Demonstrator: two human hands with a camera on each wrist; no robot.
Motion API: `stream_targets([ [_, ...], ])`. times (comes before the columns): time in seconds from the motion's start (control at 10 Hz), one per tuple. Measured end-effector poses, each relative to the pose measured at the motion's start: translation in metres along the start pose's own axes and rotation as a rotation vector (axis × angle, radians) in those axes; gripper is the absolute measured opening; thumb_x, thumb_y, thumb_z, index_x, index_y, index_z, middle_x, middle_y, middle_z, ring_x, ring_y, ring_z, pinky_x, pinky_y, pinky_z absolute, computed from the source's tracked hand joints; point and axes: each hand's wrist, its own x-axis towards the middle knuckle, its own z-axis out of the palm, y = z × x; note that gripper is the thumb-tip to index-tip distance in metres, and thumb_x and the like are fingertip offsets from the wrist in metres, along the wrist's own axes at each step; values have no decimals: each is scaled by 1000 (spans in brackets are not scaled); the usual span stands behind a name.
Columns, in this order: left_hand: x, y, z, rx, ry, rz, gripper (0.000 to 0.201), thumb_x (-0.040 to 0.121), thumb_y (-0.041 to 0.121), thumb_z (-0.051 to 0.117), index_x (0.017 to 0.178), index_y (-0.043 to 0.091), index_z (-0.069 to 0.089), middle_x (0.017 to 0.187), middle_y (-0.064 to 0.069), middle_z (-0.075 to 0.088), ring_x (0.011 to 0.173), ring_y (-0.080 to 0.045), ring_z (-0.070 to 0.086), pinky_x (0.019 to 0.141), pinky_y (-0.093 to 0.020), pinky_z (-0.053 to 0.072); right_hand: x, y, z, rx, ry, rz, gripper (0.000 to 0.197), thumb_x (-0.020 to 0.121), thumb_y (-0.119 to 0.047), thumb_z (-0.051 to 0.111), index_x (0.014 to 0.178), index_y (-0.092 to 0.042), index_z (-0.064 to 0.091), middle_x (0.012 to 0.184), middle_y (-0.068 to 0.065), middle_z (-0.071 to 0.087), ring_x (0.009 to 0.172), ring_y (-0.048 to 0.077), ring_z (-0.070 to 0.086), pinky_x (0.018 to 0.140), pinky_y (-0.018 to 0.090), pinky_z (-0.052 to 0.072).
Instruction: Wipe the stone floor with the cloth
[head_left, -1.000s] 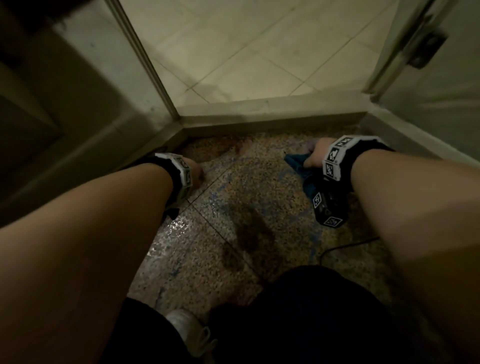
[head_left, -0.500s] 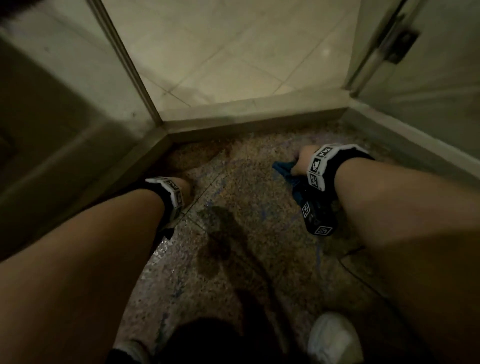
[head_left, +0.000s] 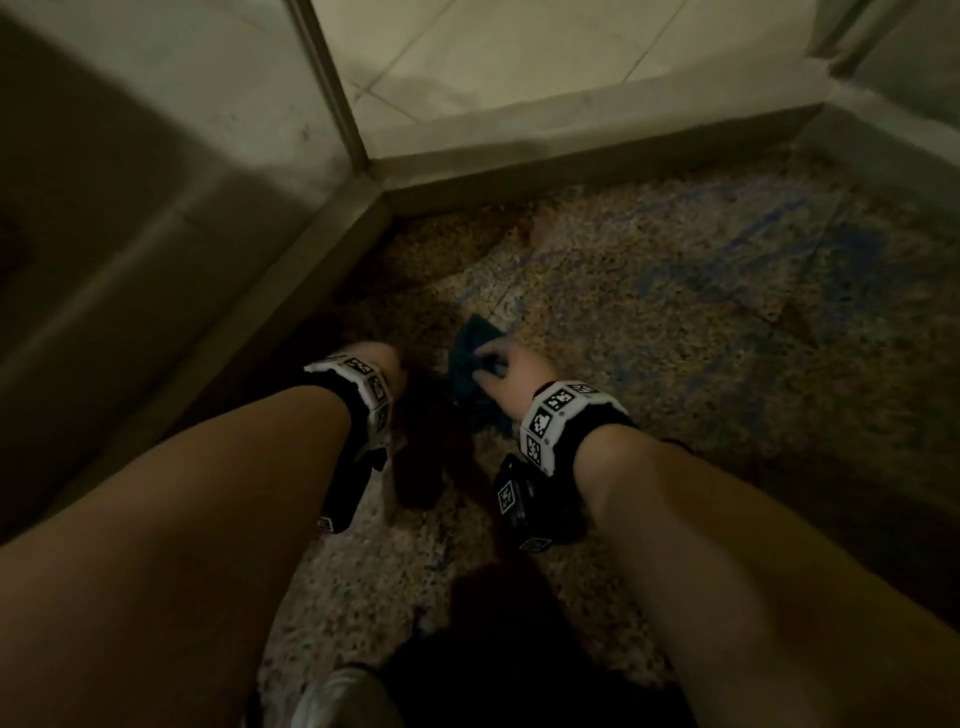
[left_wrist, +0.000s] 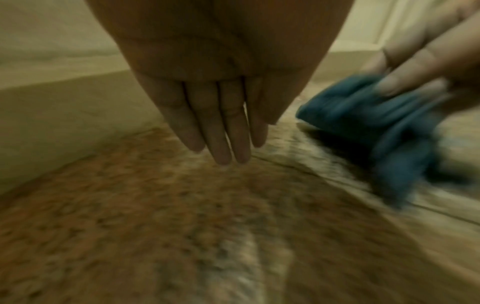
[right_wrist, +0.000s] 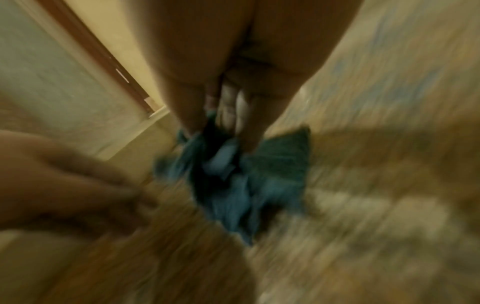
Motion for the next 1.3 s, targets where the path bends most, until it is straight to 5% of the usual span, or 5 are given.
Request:
stream_targets([
  [0.2, 22, -20, 17, -97, 255, 35, 53, 97, 32, 46, 146, 17, 31, 149, -14, 28, 133, -36, 32, 107, -41, 33, 13, 26, -2, -349, 96, -54, 38, 99, -25, 44, 137, -20, 44, 145, 5, 38, 124, 26, 46, 97, 34, 43],
  [0.4, 14, 40, 34, 204, 220, 396, 81, 95, 57, 36, 151, 24, -12, 157, -4, -22, 145, -29, -15, 117, -40, -2, 16, 60, -18, -510, 145, 41, 52, 99, -24, 44, 148, -18, 27, 160, 5, 6, 146, 25, 5, 115, 38, 20],
  [0.5, 24, 58, 43, 246, 117, 400, 87, 92, 65, 33, 148, 26, -20, 154, -3, -28, 144, -27, -20, 116, -40, -10, 16, 69, -15, -462, 182, 26, 51, 99, -22, 44, 147, -18, 29, 160, 3, 4, 147, 23, 4, 117, 37, 20],
  [0.9, 46, 29, 37, -16, 153, 98, 59, 102, 18, 21, 151, 16, -13, 157, -2, -21, 145, -24, -13, 117, -37, -2, 17, 63, -5, -498, 175, -138, 49, 98, -20, 44, 145, -15, 33, 160, 6, 9, 147, 22, 3, 117, 35, 13],
  [1.3, 80, -29, -16, -27, 95, -43, 66, 102, 23, 31, 151, 20, -13, 158, -2, -18, 146, -27, -10, 116, -46, 8, 54, 25, 11, -577, 68, -156, 52, 100, -14, 39, 149, -19, 23, 160, -2, 0, 146, 20, 9, 109, 34, 30],
])
